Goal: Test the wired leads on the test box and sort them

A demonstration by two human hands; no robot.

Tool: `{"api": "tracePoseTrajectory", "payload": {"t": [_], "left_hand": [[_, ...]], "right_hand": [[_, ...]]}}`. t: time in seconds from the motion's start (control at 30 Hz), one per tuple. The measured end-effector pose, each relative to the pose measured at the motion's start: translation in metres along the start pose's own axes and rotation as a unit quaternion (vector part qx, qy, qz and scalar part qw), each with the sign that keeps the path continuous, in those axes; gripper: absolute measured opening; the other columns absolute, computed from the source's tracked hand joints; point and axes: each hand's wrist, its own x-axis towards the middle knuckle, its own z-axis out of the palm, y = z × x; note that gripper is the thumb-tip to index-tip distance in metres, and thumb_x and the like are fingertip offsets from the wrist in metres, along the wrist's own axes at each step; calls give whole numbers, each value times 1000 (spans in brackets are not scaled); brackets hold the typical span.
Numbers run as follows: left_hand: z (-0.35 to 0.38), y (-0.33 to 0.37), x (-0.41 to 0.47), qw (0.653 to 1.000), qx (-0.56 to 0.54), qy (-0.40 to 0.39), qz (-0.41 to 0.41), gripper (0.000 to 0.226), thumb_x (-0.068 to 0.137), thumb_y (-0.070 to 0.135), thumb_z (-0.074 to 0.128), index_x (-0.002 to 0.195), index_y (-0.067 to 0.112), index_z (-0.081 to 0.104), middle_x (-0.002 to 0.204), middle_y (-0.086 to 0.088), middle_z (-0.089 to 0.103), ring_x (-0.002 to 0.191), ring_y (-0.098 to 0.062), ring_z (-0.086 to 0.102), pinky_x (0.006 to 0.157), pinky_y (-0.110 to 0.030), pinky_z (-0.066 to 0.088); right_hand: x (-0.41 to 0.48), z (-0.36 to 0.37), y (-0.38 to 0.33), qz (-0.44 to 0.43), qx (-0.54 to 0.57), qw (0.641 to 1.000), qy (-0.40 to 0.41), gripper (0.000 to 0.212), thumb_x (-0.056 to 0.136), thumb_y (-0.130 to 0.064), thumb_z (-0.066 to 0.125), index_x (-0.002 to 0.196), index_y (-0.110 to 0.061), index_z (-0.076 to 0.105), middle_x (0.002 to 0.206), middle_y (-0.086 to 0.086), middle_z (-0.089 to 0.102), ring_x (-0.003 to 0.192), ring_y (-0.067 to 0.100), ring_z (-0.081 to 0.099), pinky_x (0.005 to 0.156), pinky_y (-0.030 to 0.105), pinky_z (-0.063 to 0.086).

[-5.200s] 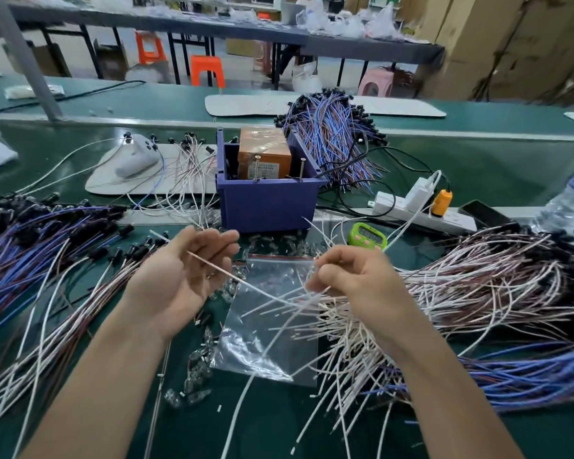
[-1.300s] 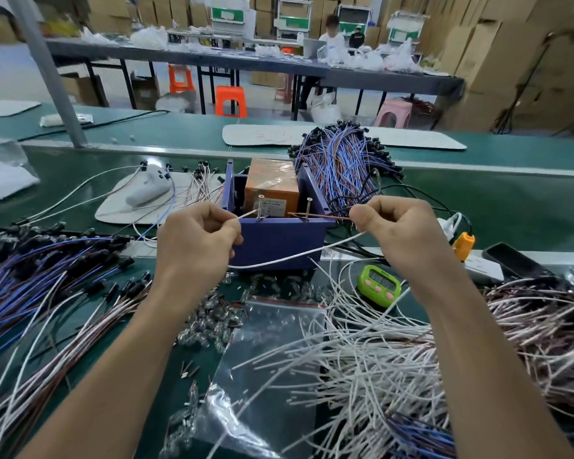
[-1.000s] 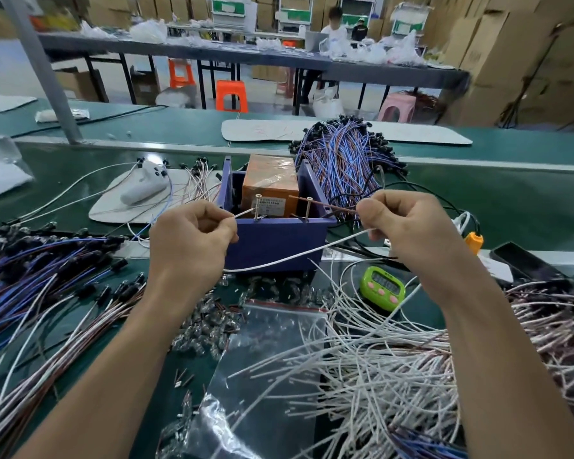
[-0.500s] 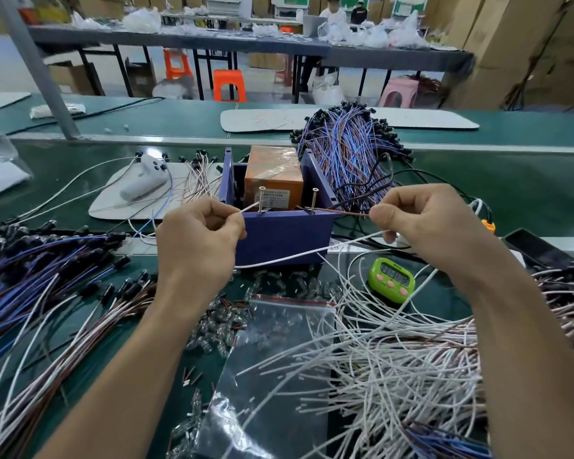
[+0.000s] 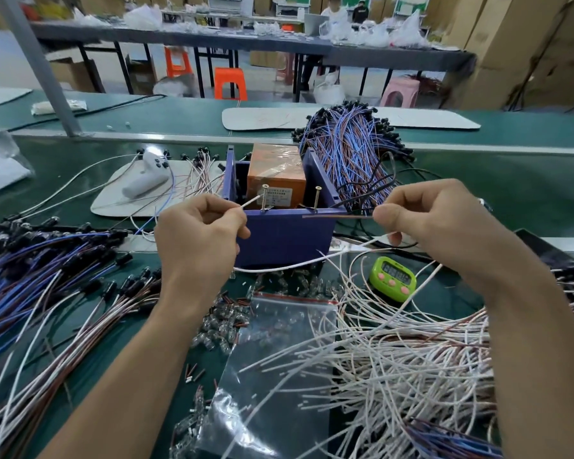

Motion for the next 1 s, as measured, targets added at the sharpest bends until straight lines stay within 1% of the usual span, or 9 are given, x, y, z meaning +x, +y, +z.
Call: {"api": "tracePoseTrajectory", "payload": {"t": [0.17, 0.3, 0.47, 0.53, 0.6, 0.67, 0.73, 0.87, 1.0], "left_hand": [[-3, 10, -3, 996, -65, 66, 3, 6, 79, 18, 70, 74, 21, 73, 56, -2, 70, 43, -15, 60, 49, -29, 50], [-19, 20, 10, 980, 196, 14, -36, 7, 80, 38, 72, 76, 34, 76, 59, 12, 70, 55, 0, 63, 58, -26, 41], [-39, 38, 14, 791, 611, -3, -1, 47, 92, 66, 59, 87, 20, 72, 69, 1, 46, 74, -24, 49, 66, -34, 36], [-41, 53, 2, 842, 533, -6, 88, 52, 86, 76, 58, 85, 28, 76, 61, 6, 49, 67, -20, 51, 64, -32, 39], [-35, 69, -16, 932, 301, -143, 143, 39, 77, 79, 60, 91, 47, 77, 64, 20, 68, 68, -2, 65, 66, -26, 49], [-15, 76, -39, 916, 142, -356, 118, 30, 83, 67, 63, 105, 52, 74, 88, 33, 74, 85, 7, 71, 78, -27, 58], [7, 69, -59, 876, 94, -465, 85, 21, 98, 44, 64, 115, 40, 74, 94, 21, 78, 87, -5, 74, 82, -36, 61], [28, 54, -70, 865, 90, -487, 78, 21, 105, 30, 57, 106, 33, 78, 71, 6, 75, 52, -12, 53, 52, -31, 45], [29, 47, -65, 868, 101, -483, 60, 27, 103, 29, 61, 86, 32, 81, 66, 3, 74, 53, -10, 48, 54, -31, 41]], "right_hand": [[-14, -7, -13, 27, -34, 988, -150, 24, 96, -26, 69, 75, -18, 76, 59, 7, 65, 54, 19, 46, 59, 31, 39], [-33, -5, -23, 51, -108, 966, -230, 26, 94, -40, 69, 72, -30, 76, 57, -4, 53, 55, 15, 40, 57, 36, 34], [-48, 12, -33, 47, -138, 968, -206, 22, 92, -35, 70, 72, -33, 77, 50, -7, 44, 46, 8, 35, 44, 22, 30], [-50, 19, -34, 51, -154, 970, -182, 22, 92, -33, 70, 72, -31, 77, 48, -9, 49, 41, 6, 36, 39, 17, 29], [-52, 23, -36, 51, -160, 971, -170, 22, 92, -31, 71, 72, -32, 77, 47, -11, 54, 39, 5, 40, 37, 14, 29], [-56, 23, -37, 37, -155, 976, -147, 26, 92, -31, 73, 67, -40, 75, 49, -15, 57, 40, 3, 45, 38, 12, 30], [-60, 17, -34, 5, -152, 982, -114, 31, 91, -35, 73, 63, -46, 71, 49, -15, 55, 42, 3, 44, 41, 14, 32], [-78, -1, -26, -19, -147, 988, -48, 17, 88, -37, 74, 71, -41, 75, 50, -8, 56, 45, 5, 41, 43, 24, 34], [-95, -18, -13, -5, -179, 984, 11, 13, 84, -37, 78, 71, -33, 79, 54, -7, 63, 43, 4, 43, 43, 20, 32]]}}
